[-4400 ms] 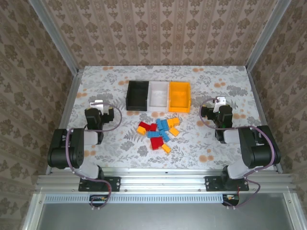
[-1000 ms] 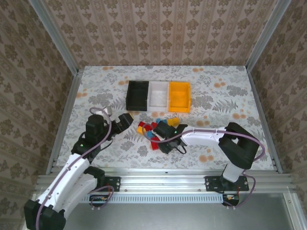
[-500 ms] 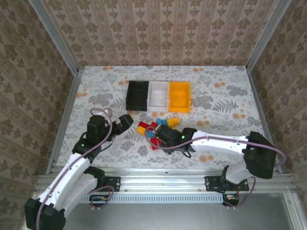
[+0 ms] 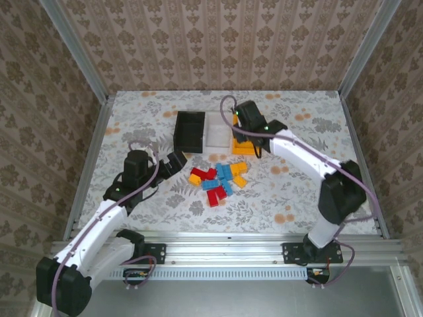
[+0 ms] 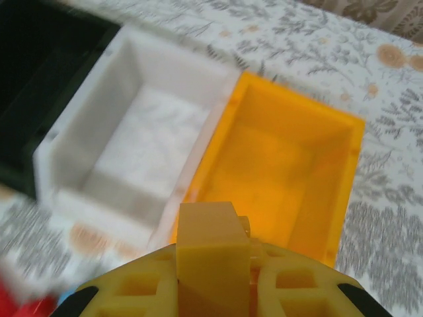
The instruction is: Sort the legos into containers by color
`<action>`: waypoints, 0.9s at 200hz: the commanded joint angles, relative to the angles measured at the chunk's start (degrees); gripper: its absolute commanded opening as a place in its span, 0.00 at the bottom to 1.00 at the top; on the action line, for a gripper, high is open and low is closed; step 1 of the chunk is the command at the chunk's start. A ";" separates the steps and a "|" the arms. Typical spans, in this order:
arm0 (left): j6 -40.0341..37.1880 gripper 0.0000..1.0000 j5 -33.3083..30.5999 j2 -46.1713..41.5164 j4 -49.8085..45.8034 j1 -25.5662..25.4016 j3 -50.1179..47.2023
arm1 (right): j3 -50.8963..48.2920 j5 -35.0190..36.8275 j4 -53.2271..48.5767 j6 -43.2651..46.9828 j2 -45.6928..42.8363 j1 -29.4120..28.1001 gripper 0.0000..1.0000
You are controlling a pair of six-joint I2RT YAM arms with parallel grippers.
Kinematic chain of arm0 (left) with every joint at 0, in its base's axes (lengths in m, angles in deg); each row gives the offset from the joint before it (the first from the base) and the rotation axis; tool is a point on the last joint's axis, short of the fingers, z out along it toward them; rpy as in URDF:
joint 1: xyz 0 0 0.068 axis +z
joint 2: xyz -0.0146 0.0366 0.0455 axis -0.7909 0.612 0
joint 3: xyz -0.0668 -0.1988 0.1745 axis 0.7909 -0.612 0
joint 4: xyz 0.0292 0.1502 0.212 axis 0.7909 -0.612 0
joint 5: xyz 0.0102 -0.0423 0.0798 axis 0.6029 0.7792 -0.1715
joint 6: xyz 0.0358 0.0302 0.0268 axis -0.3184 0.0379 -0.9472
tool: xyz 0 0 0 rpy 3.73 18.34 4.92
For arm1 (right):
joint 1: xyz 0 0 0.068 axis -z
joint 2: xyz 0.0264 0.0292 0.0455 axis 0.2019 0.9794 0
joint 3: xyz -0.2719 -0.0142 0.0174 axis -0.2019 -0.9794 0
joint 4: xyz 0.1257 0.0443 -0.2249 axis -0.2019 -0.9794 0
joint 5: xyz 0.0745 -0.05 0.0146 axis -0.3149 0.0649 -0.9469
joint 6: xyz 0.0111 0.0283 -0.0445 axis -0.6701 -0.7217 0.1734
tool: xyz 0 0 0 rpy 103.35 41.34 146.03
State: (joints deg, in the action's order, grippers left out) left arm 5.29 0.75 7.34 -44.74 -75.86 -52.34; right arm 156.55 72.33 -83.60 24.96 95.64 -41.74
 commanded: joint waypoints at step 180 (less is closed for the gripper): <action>0.68 1.00 2.04 2.35 -1.26 0.08 1.38 | 12.39 -5.54 -5.83 2.37 17.68 7.39 0.33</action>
State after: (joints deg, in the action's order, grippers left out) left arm 5.77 2.23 11.01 -44.69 -75.86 -52.14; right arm 169.49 67.94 -88.50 27.26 116.21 -34.30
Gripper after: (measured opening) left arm 0.997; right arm 0.318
